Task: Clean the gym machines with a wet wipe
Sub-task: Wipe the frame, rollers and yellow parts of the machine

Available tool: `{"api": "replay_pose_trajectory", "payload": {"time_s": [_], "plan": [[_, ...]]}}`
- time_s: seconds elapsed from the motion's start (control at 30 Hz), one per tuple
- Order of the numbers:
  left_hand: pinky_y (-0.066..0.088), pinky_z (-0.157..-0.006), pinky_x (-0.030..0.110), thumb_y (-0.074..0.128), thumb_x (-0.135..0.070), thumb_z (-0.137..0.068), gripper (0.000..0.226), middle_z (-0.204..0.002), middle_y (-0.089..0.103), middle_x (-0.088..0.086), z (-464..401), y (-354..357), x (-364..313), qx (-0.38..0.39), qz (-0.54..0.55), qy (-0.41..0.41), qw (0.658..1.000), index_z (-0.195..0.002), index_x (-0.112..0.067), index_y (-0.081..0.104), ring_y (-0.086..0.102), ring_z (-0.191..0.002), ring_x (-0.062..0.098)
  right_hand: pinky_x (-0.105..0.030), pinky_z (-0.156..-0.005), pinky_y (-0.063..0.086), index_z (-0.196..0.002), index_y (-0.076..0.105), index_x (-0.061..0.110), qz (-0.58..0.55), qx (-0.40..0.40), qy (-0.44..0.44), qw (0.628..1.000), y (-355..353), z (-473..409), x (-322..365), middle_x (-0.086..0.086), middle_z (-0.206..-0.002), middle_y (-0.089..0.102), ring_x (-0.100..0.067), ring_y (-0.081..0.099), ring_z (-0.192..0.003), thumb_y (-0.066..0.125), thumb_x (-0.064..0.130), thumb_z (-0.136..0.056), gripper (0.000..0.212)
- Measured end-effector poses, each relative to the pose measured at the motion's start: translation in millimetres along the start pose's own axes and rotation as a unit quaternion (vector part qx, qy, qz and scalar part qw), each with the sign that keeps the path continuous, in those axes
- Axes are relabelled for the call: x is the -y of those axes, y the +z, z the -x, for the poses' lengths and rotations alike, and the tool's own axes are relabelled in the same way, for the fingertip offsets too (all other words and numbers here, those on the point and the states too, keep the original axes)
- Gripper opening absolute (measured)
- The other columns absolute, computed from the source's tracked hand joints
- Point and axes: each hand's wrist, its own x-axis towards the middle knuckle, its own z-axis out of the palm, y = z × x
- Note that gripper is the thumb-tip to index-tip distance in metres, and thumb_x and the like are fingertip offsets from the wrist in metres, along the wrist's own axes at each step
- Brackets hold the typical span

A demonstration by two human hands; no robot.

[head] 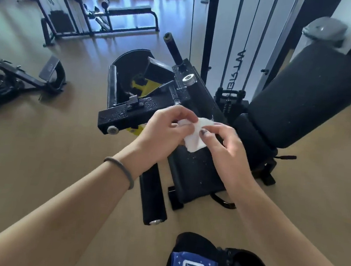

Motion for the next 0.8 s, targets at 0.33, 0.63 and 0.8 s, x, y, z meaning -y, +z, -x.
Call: {"api": "replay_pose_trajectory", "payload": {"time_s": [0.33, 0.63, 0.8], "plan": [[0.059, -0.087, 0.034, 0.046, 0.006, -0.093, 0.034, -0.104, 0.072, -0.006, -97, -8, -35, 0.115, -0.078, 0.083, 0.987, -0.102, -0.016, 0.071, 0.069, -0.096, 0.017, -0.028, -0.090, 0.056, -0.126, 0.062, 0.016, -0.286, -0.058, 0.034, 0.956, 14, -66, 16, 0.000, -0.112, 0.073, -0.012, 0.070, -0.103, 0.055, 0.028, -0.103, 0.026], [0.045, -0.069, 0.029, 0.045, -0.024, -0.103, 0.017, -0.087, 0.065, -0.003, -151, -31, -1, 0.005, -0.174, 0.167, 0.970, -0.101, -0.018, 0.061, 0.056, -0.077, 0.014, -0.025, -0.088, 0.050, -0.112, 0.064, 0.002, 0.201, -0.201, -0.255, 0.924, 49, -106, -21, -0.007, -0.108, 0.062, -0.016, 0.057, -0.098, 0.061, 0.015, -0.102, 0.017], [0.033, -0.060, 0.028, 0.038, -0.018, -0.107, 0.030, -0.069, 0.046, 0.004, -175, -22, 27, 0.060, -0.193, 0.205, 0.958, -0.080, -0.005, 0.042, 0.039, -0.062, 0.016, -0.035, -0.096, 0.053, -0.132, 0.052, -0.006, 0.269, -0.171, -0.259, 0.912, 66, -121, -33, -0.016, -0.125, 0.059, -0.025, 0.059, -0.113, 0.056, 0.018, -0.104, 0.037]]}}
